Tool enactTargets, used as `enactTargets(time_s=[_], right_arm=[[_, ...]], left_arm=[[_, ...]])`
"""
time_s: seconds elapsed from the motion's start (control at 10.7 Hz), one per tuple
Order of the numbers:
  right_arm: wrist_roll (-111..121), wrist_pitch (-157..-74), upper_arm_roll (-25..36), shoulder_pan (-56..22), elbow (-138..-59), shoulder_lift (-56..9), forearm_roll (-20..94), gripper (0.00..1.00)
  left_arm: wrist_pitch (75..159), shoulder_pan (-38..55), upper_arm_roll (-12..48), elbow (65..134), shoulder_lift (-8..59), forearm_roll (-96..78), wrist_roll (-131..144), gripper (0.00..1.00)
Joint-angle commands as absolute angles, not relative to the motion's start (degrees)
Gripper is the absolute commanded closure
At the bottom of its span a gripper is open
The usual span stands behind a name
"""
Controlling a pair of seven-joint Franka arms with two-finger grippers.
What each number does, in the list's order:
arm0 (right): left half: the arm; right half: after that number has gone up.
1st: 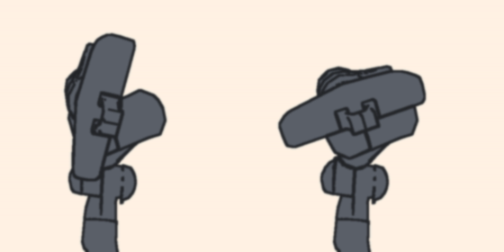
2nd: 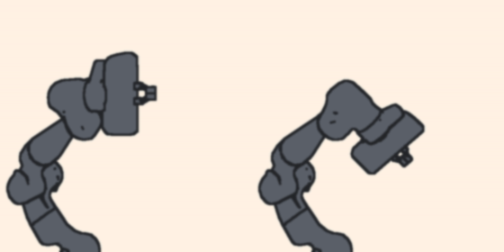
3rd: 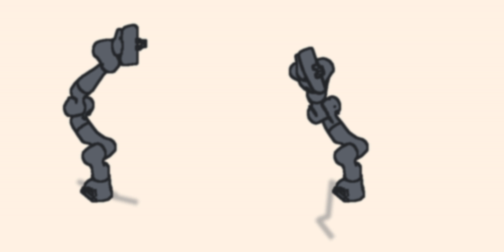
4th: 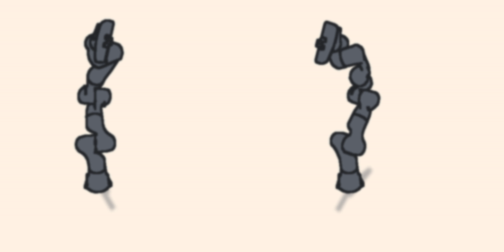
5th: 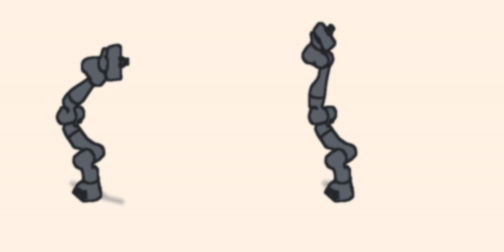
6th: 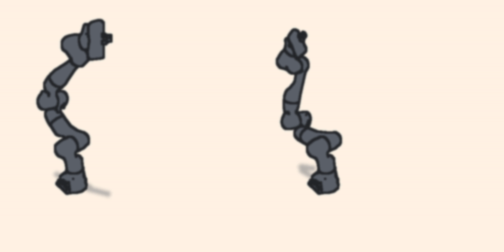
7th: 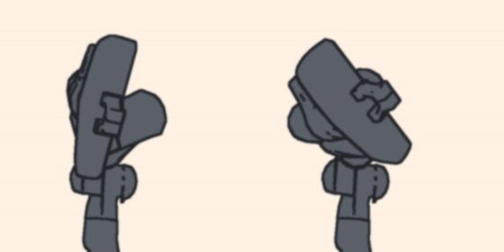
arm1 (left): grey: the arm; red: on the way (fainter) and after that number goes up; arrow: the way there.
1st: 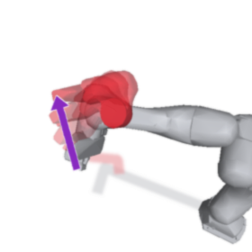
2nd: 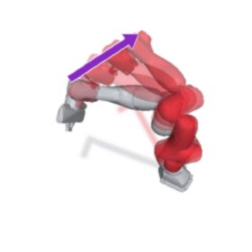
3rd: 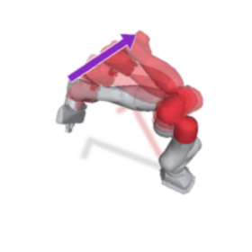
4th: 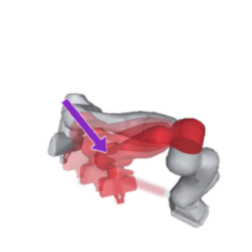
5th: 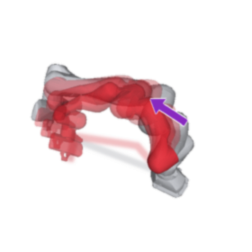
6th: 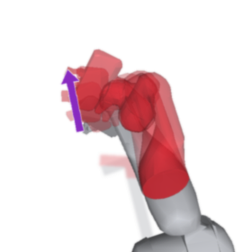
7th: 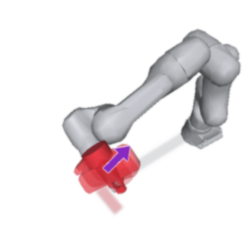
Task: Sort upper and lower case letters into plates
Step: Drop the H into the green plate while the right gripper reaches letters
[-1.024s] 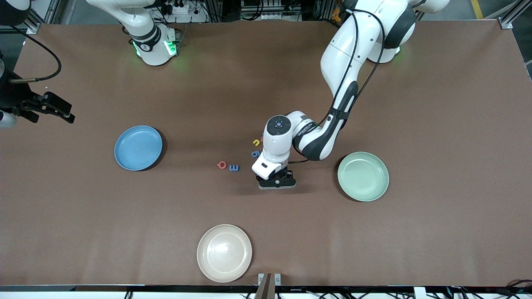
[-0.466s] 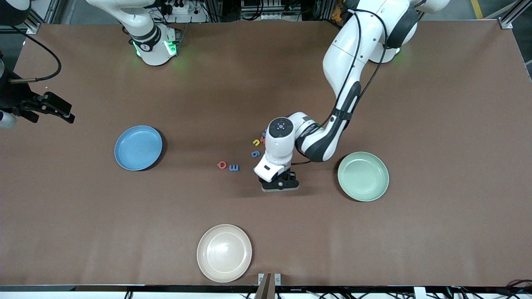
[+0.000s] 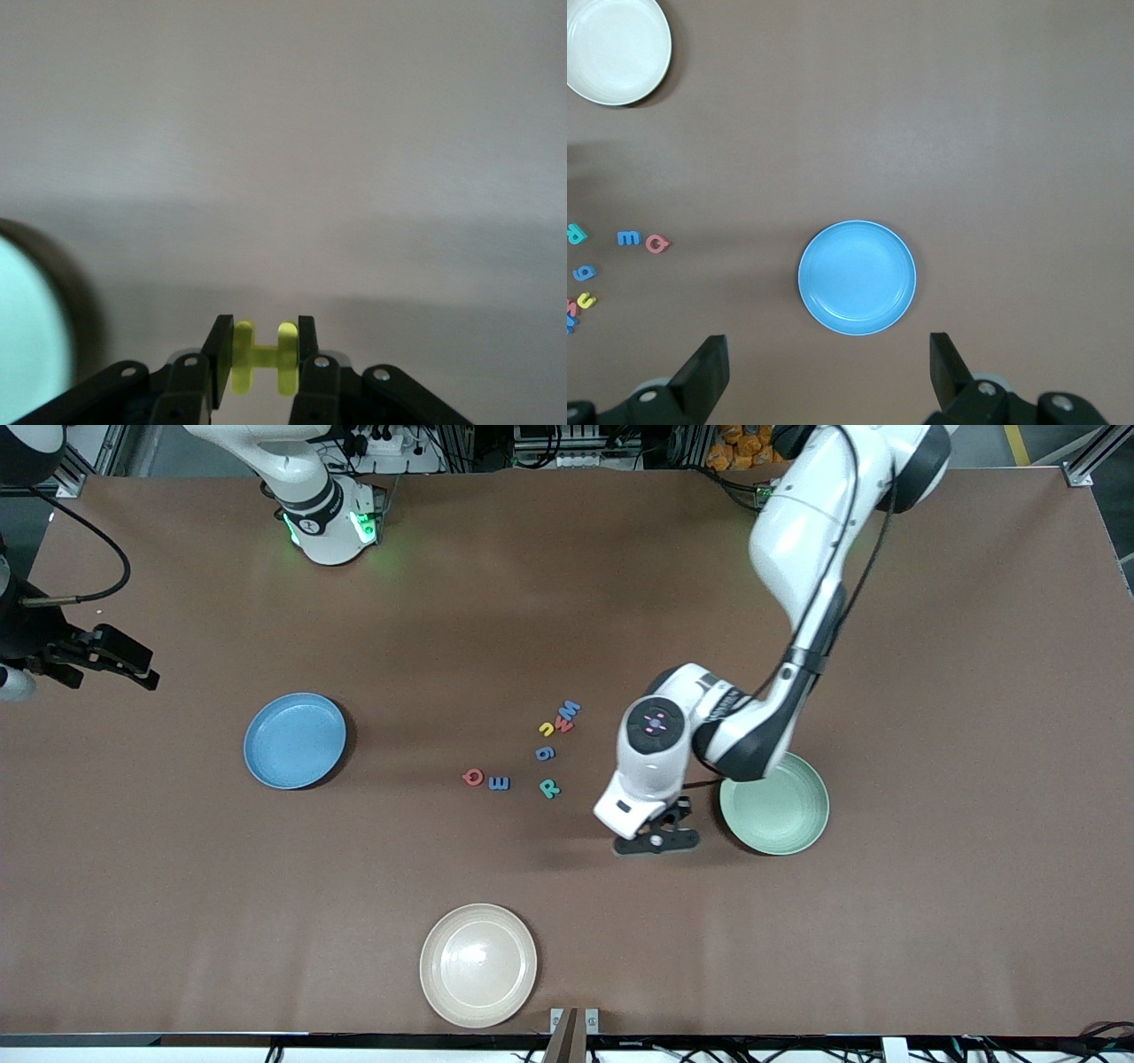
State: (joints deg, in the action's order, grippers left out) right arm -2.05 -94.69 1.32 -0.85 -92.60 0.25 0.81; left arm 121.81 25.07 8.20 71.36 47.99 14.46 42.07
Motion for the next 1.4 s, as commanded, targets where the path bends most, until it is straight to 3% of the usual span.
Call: enactTargets(time_s=[0.0,0.28,0.65,0.93,1.02,1.12,1.3], right_arm=[[-2.99,-94.75,1.23,-2.45,-92.46,-1.39,-0.09,0.0],[-3.08,-95.1,1.41,-7.72,-92.37,-1.76,-0.7,0.0],[-3.25,-96.5,0.53,-11.51,-92.37,-4.83,0.26,0.0],[-0.63,-96.5,-2.01,-13.09,-92.29,-9.57,0.35,0.0],[1.3,-97.11,-4.02,-13.79,-92.29,-10.02,0.18,0.0],[1.75,-98.34,-5.61,-13.8,-92.29,-10.63,0.18,0.0],[7.61,-100.79,-8.95,-13.97,-92.2,-13.7,0.26,0.0]], left_arm=[[117.09,16.73,13.43,76.97,43.26,15.73,38.07,1.0],[117.5,8.55,16.52,92.14,33.26,15.73,34.65,1.0],[124.94,5.03,15.82,103.42,32.61,17.74,34.89,1.0],[127.88,3.35,15.82,107.05,32.61,20.99,34.98,1.0],[128.23,3.08,15.82,106.79,33.13,21.09,34.98,0.79],[128.32,3.08,15.82,106.35,33.22,21.09,34.98,0.01],[128.32,3.08,15.91,105.13,33.22,20.4,35.24,0.0]])
